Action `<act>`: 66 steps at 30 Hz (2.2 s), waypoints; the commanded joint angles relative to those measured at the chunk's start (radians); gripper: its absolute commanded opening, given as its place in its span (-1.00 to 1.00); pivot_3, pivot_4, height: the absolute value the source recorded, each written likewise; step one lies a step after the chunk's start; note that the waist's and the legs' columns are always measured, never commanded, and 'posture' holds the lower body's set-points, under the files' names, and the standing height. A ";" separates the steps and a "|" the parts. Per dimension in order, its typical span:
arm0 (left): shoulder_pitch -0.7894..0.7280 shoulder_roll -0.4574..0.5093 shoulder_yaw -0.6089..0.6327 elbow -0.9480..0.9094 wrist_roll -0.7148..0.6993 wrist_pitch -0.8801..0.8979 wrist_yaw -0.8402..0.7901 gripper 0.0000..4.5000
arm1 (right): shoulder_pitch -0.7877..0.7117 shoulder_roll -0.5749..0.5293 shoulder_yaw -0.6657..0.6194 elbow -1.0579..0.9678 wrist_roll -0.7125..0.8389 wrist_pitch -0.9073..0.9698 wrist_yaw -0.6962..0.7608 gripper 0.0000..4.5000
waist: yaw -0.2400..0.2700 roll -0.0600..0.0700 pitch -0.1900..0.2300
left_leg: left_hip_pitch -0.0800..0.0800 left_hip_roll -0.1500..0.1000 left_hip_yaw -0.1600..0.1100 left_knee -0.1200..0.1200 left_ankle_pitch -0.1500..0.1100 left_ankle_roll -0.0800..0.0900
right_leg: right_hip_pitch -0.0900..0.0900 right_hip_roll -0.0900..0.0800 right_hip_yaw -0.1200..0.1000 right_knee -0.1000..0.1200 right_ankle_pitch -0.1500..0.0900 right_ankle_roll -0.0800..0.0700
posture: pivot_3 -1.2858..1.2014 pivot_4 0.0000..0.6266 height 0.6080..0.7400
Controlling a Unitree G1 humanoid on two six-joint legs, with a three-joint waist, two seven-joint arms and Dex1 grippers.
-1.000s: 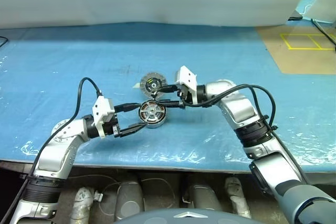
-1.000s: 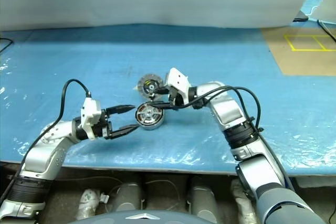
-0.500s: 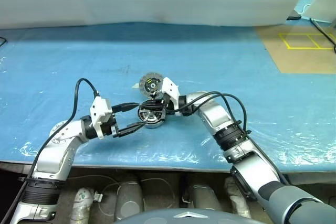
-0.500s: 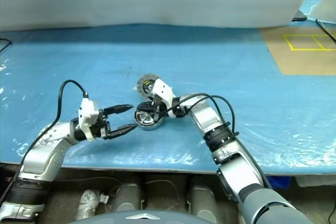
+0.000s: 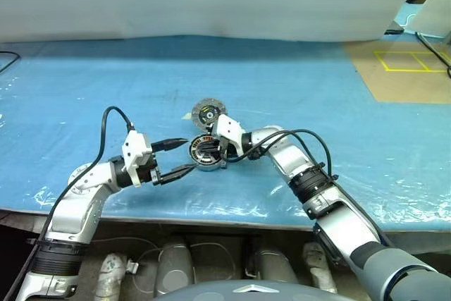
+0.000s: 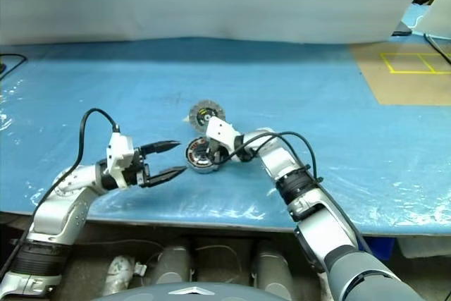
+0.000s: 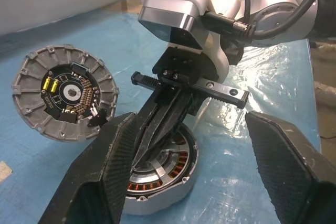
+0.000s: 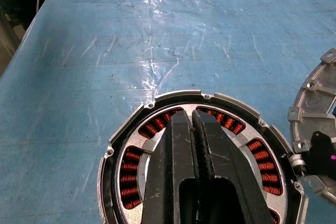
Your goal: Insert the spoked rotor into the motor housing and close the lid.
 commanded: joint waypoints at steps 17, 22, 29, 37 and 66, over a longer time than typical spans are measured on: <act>-0.106 -0.054 0.130 0.073 -0.076 0.069 0.155 0.54 | 0.077 -0.069 -0.241 -0.298 0.194 0.230 -0.063 -0.97 | -0.004 -0.001 0.000 | -0.026 0.006 0.001 -0.001 -0.002 -0.003 | -0.025 0.010 -0.002 0.003 0.002 -0.012 | 0.03 -0.52 1.00; -0.147 -0.058 0.141 0.156 -0.054 0.037 0.159 0.54 | 0.141 -0.105 -0.252 -0.394 0.241 0.305 -0.050 -0.97 | 0.000 -0.001 0.000 | -0.025 0.006 0.001 0.000 -0.002 -0.003 | -0.024 0.009 -0.002 0.003 0.001 -0.011 | 0.03 -0.52 1.00; -0.247 -0.077 0.142 0.334 0.004 -0.056 0.176 0.54 | 0.159 -0.081 -0.192 -0.451 0.277 0.404 -0.025 -0.97 | -0.003 -0.001 0.000 | -0.024 0.006 0.001 0.000 -0.002 -0.004 | -0.024 0.009 -0.002 0.003 0.001 -0.011 | 0.03 -0.52 1.00; -0.420 -0.103 0.178 0.628 0.014 -0.161 0.149 0.14 | 0.124 -0.067 -0.163 -0.408 0.250 0.402 -0.039 -1.00 | 0.003 -0.002 0.000 | -0.025 0.005 0.001 0.000 -0.001 -0.004 | -0.024 0.009 -0.002 0.003 0.001 -0.011 | 0.03 -0.52 1.00; -0.936 -0.294 0.067 1.390 0.308 -0.251 -0.142 -0.98 | 0.329 -0.380 -0.244 -0.783 0.424 0.688 0.022 -1.00 | 0.061 -0.005 0.002 | -0.028 0.003 -0.002 0.000 0.000 -0.005 | -0.023 0.007 -0.005 0.001 0.002 -0.009 | 0.03 -0.52 1.00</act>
